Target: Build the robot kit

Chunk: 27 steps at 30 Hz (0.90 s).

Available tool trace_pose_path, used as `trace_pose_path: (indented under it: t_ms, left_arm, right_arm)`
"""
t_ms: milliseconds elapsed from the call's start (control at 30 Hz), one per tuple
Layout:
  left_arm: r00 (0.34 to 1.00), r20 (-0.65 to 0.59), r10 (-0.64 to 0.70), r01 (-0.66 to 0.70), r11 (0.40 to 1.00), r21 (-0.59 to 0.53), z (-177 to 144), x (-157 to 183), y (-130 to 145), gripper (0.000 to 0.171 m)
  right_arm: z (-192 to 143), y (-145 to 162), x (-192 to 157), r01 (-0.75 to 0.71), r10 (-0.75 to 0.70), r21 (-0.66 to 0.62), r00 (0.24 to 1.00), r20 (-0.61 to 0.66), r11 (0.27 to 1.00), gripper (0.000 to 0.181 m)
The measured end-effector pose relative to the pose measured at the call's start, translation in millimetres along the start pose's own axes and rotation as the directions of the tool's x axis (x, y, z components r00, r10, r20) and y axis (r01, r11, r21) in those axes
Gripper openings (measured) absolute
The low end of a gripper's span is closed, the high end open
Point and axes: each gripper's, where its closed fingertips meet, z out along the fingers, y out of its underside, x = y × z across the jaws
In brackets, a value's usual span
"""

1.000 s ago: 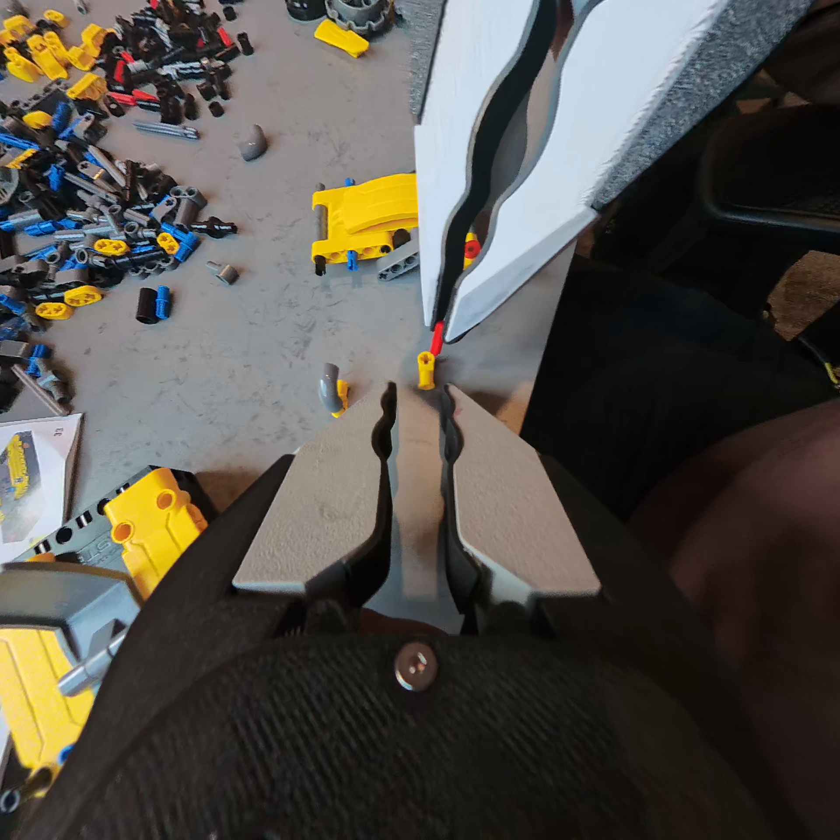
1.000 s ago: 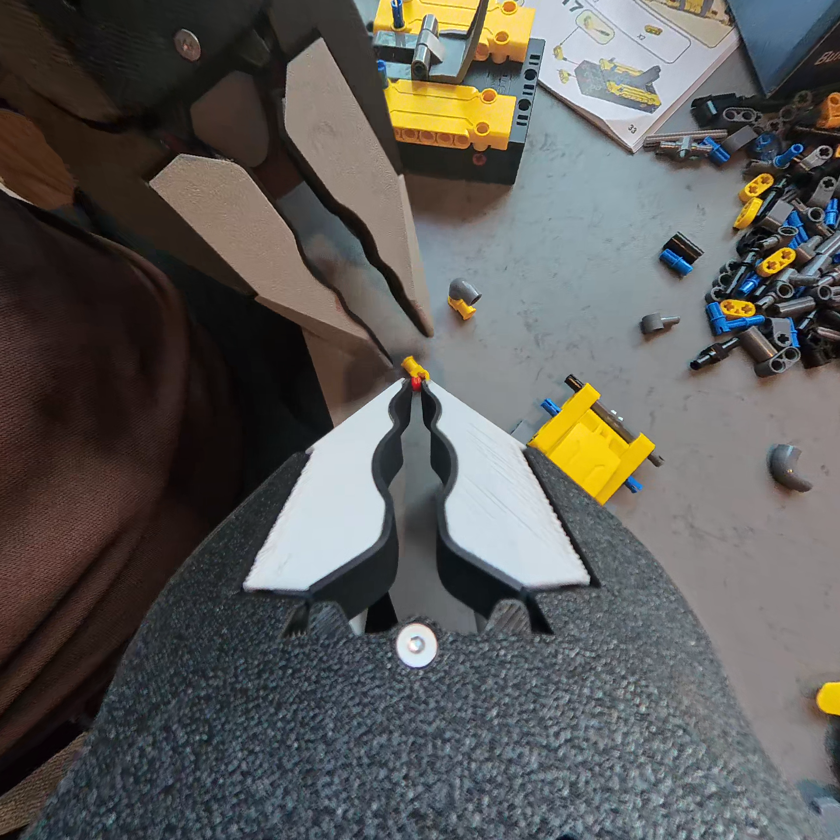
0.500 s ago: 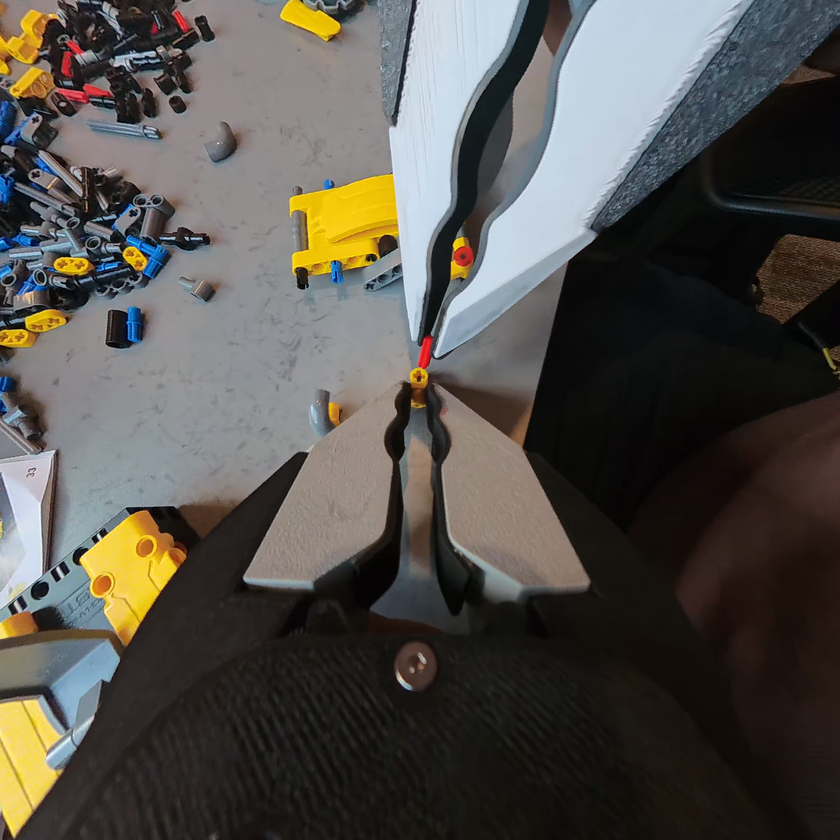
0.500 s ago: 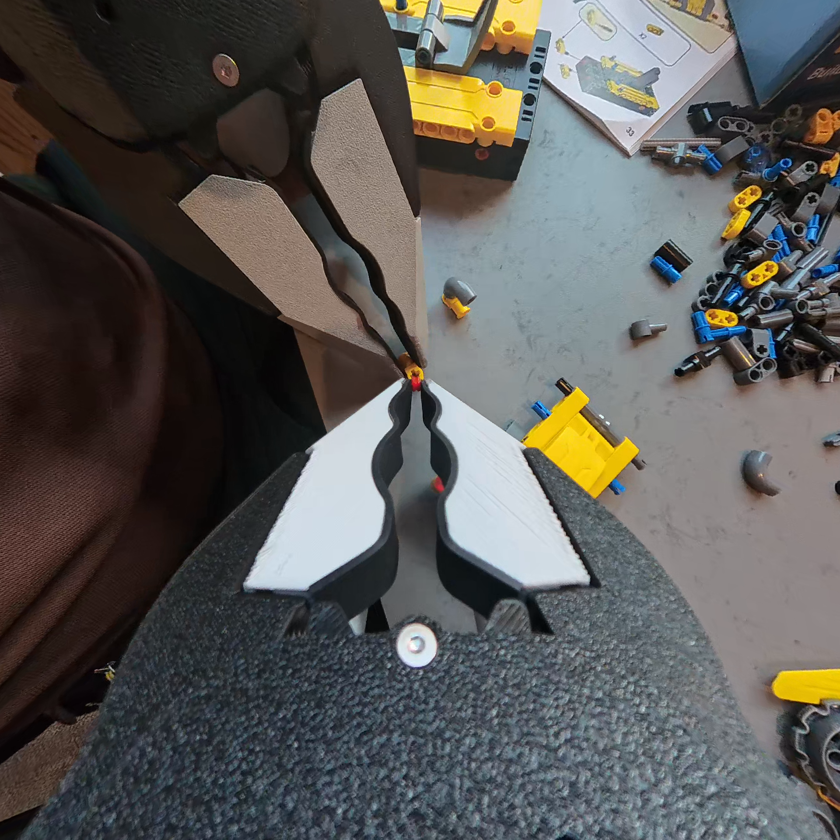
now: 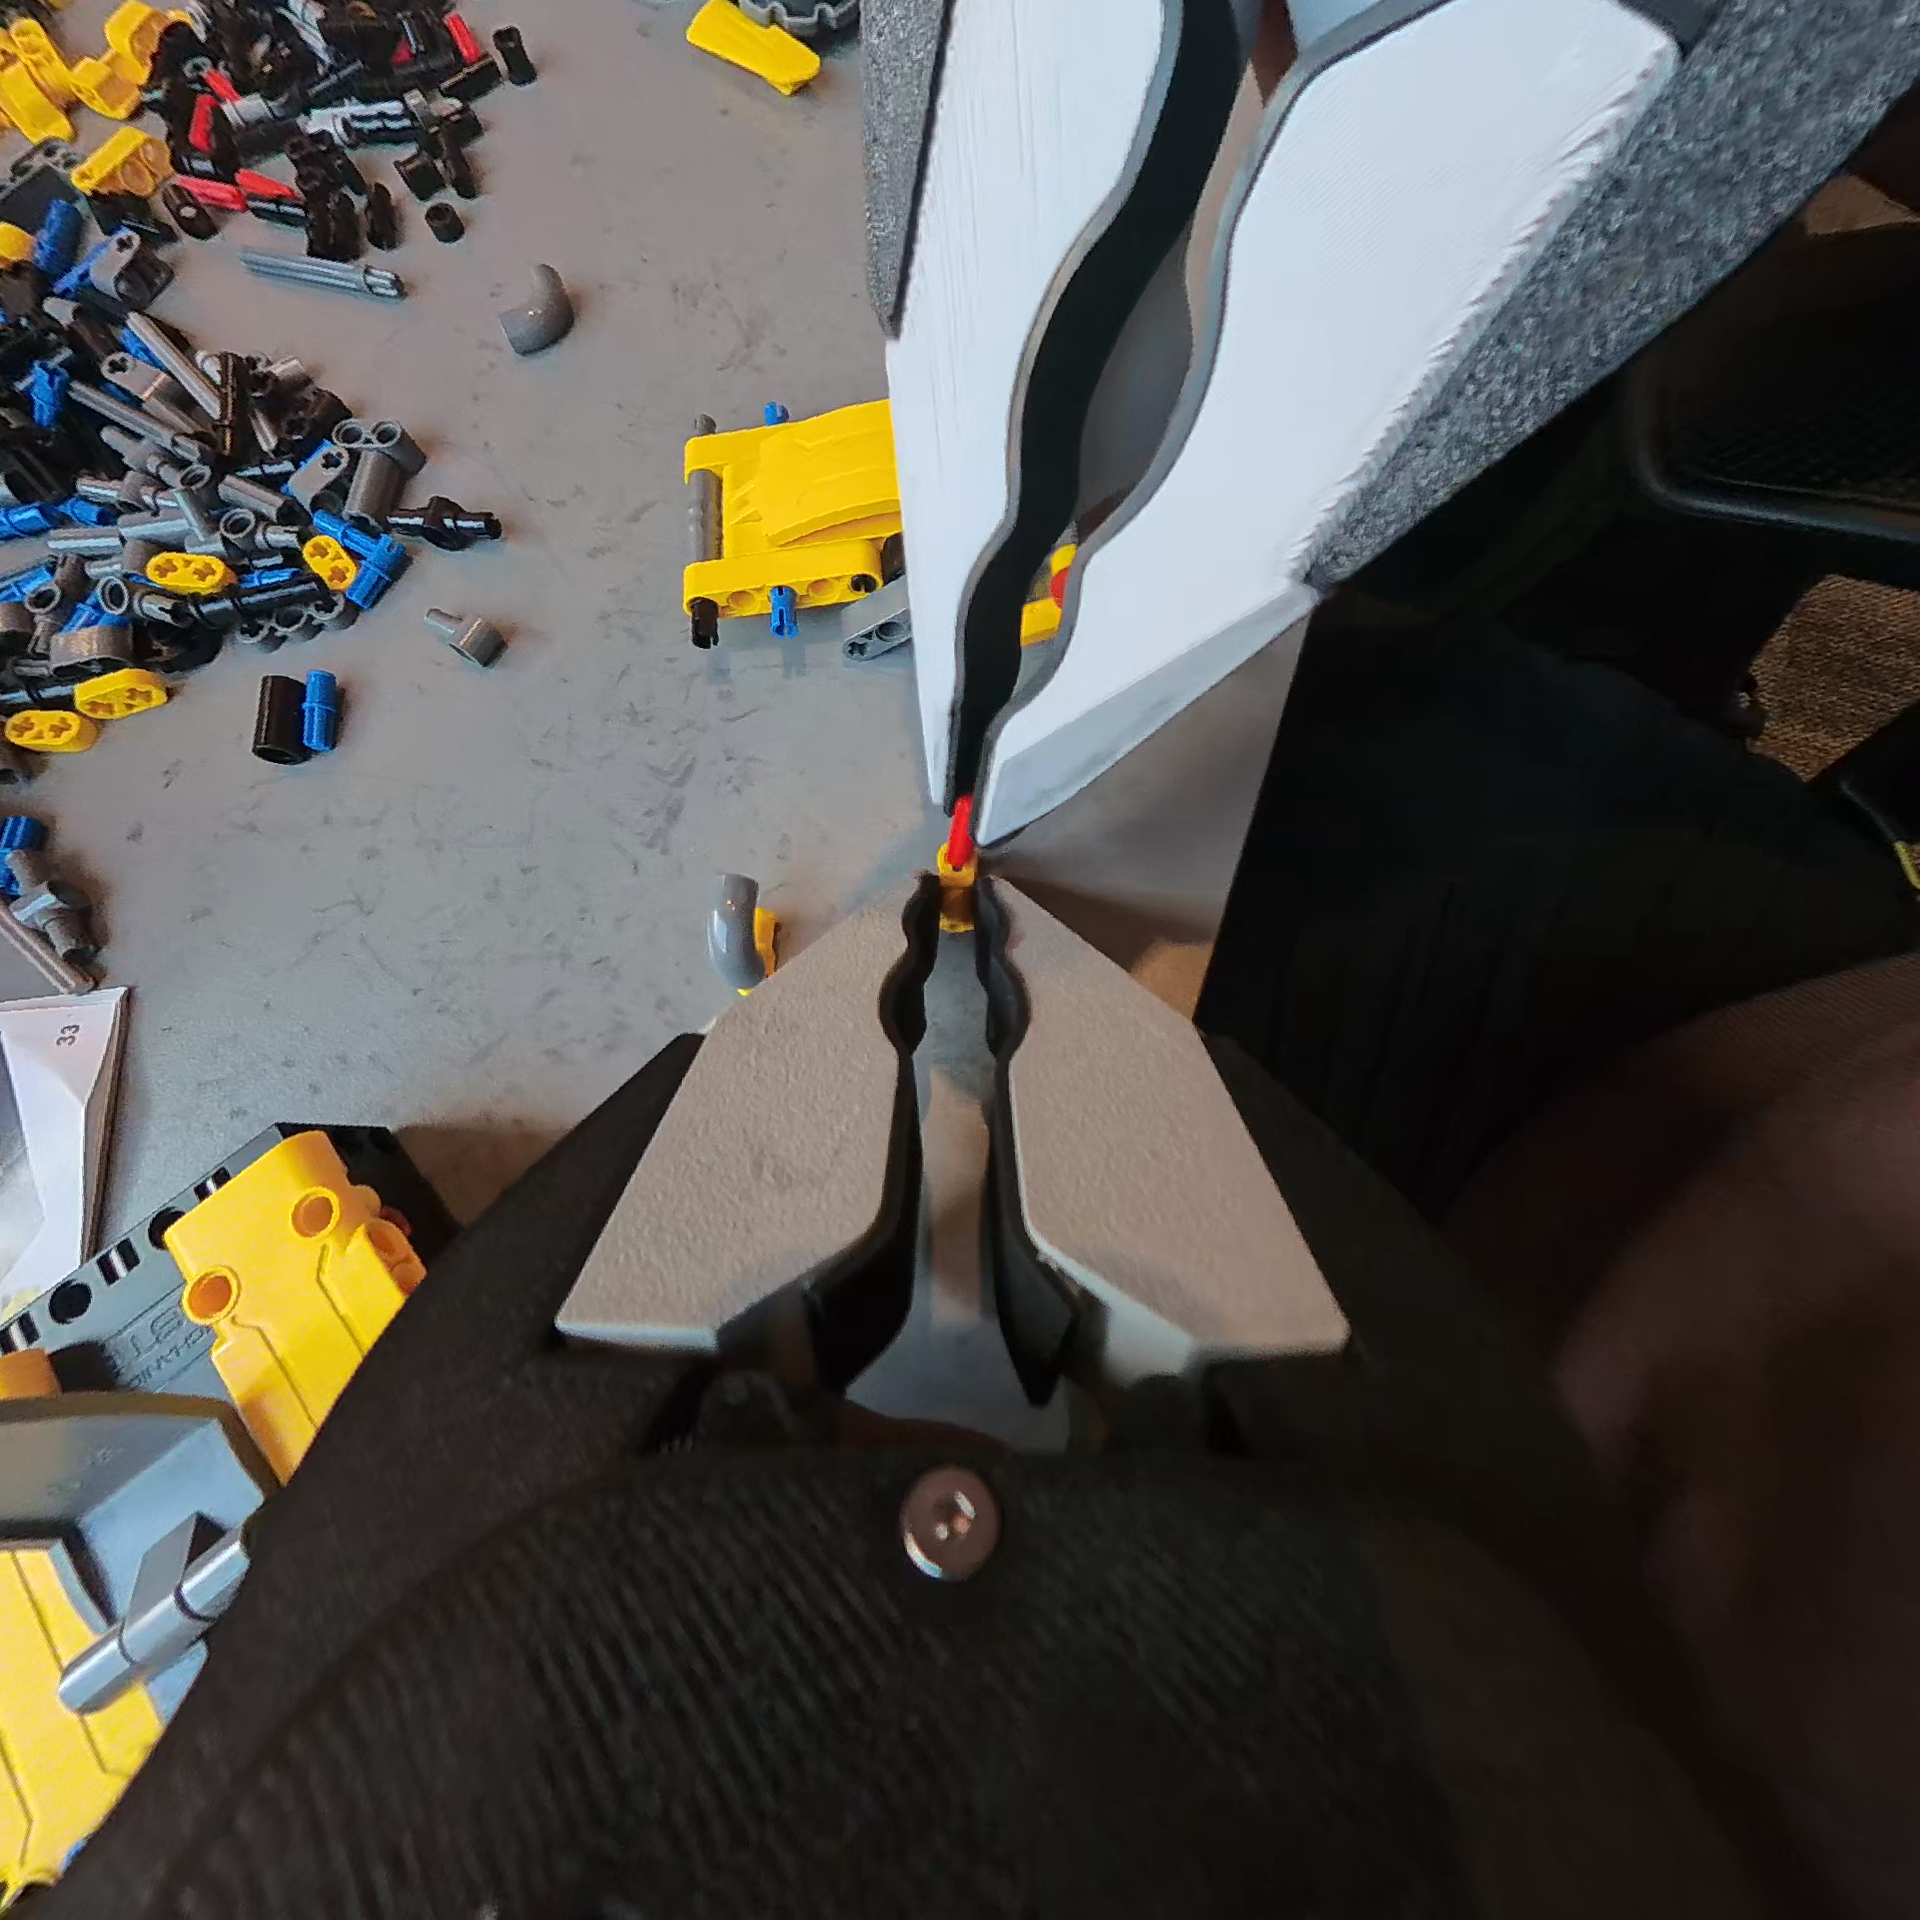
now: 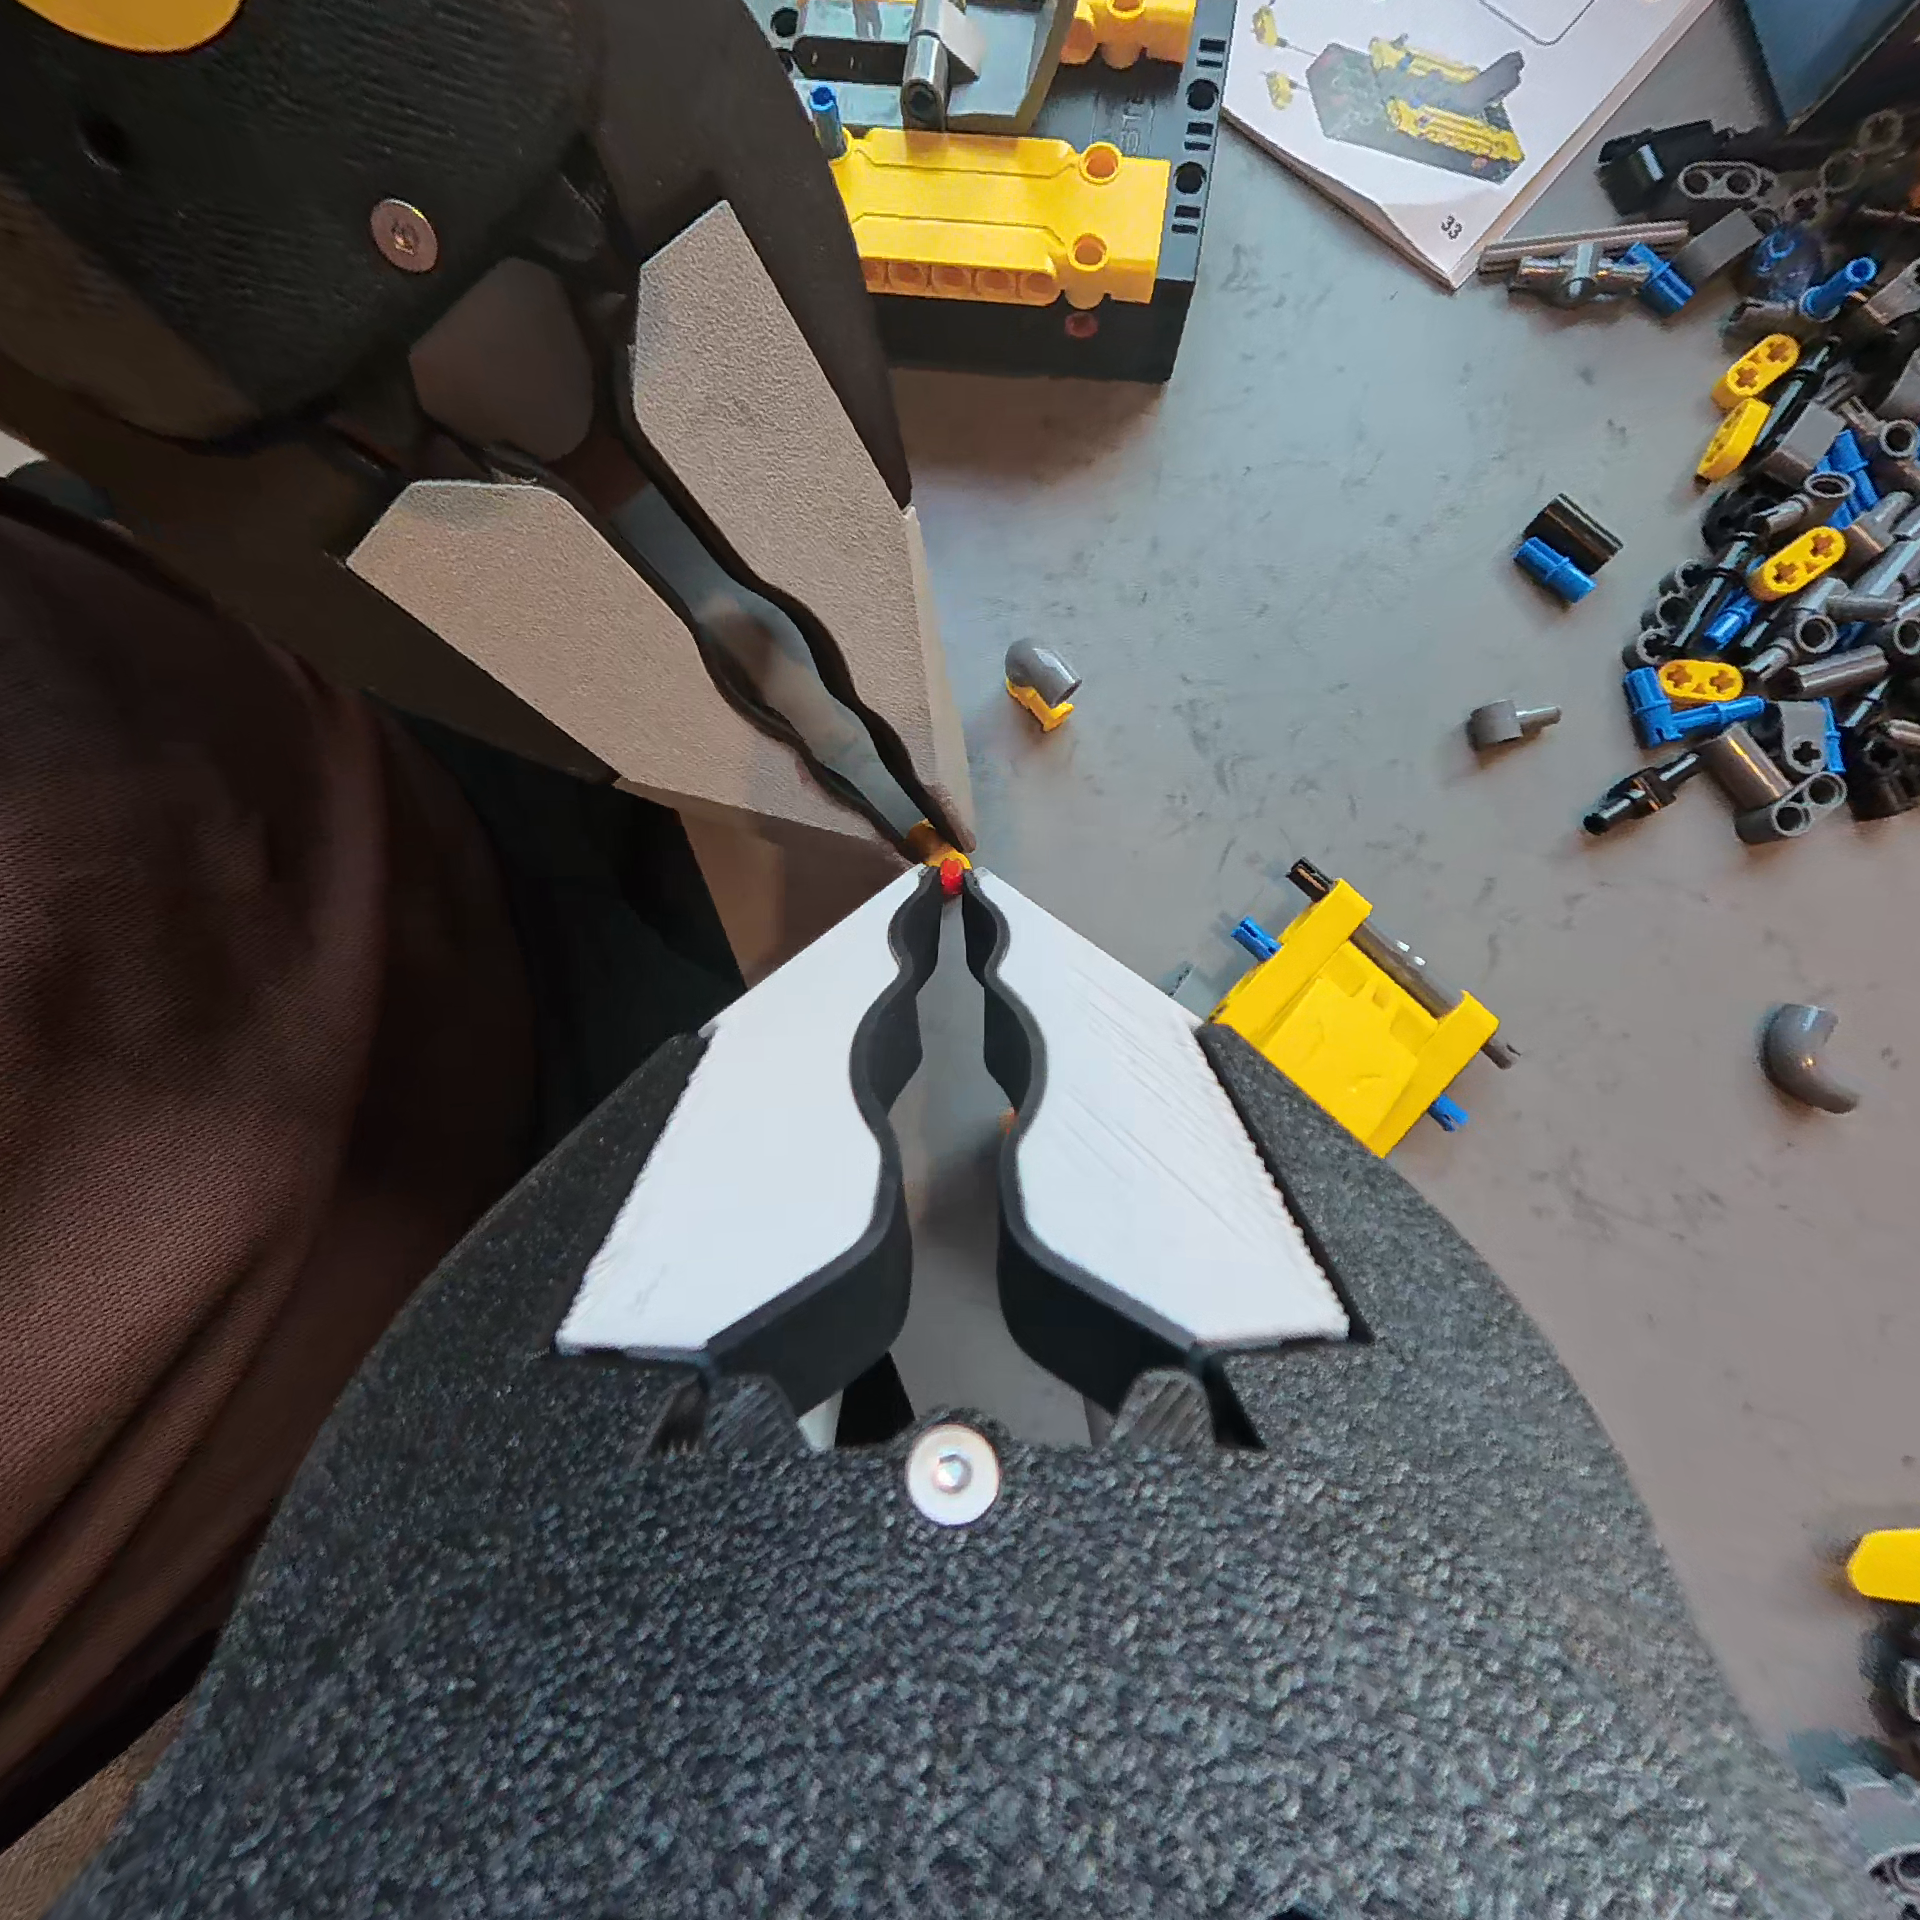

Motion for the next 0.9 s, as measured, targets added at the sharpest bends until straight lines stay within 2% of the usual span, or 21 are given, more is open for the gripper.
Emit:
trace_pose_path:
  t_ms: [267, 600, 900]
  left_arm:
    - [0.998, 0.027, -0.051, 0.05, 0.999, 0.015, 0.4, -0.3, -0.2, 0.004]
    - [0.995, 0.072, -0.071, 0.069, 0.997, 0.035, 0.7, -0.7, -0.4, 0.004]
    - [0.995, 0.09, -0.051, 0.048, 0.998, 0.042, 0.5, -0.2, -0.5, 0.004]
  right_arm:
    - [0.6, 0.3, 1.2, -0.05, 0.049, -0.049, 0.998, -0.025, 0.998, 0.004]
    - [3.9, -2.3, 0.3, -0.14, 0.129, -0.187, 0.989, -0.069, 0.972, 0.004]
    - [2.3, 0.8, -1.4, -0.193, 0.182, -0.099, 0.977, -0.113, 0.976, 0.004]
